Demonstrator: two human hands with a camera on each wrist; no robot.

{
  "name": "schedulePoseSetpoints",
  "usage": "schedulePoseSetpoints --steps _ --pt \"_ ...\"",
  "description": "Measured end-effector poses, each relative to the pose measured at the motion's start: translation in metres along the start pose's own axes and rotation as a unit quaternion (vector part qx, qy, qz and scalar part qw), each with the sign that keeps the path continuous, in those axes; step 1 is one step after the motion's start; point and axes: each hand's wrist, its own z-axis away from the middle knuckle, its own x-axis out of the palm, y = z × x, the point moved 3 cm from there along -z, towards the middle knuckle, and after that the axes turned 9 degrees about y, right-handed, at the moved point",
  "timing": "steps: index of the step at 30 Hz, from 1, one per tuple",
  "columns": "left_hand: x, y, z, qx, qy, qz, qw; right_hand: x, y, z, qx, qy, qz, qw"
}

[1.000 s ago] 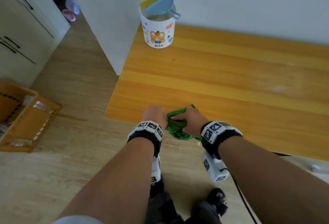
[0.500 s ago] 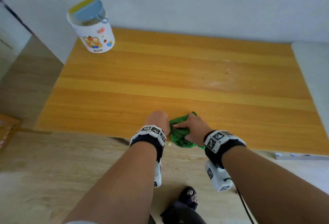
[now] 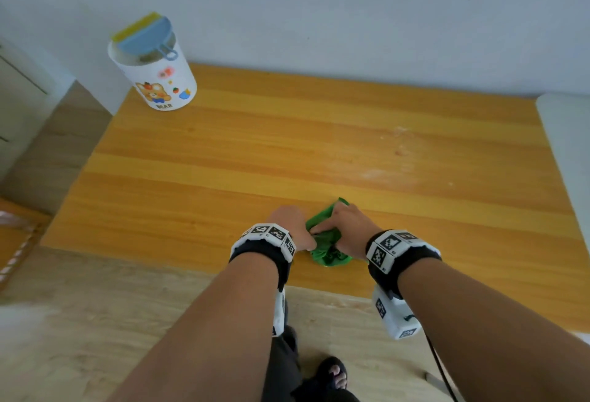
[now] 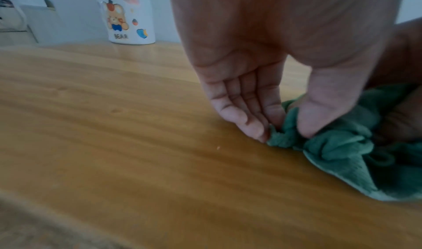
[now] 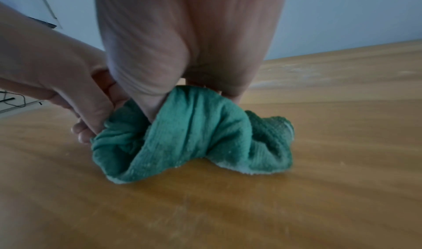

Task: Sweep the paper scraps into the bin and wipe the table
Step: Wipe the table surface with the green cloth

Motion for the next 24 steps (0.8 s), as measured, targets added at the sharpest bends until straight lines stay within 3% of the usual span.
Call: schedulePoseSetpoints --steps 6,24 --pt "-0.032 0.018 -0.043 0.005 0.040 -0.040 0.998 -0.029 0.015 -0.035 0.008 0.022 -0.007 1.000" --pt "-0.161 0.053 -0.221 0.056 0.107 -0.054 0.991 -0.148 0.068 -0.207 0.051 0.082 -0.040 0.995"
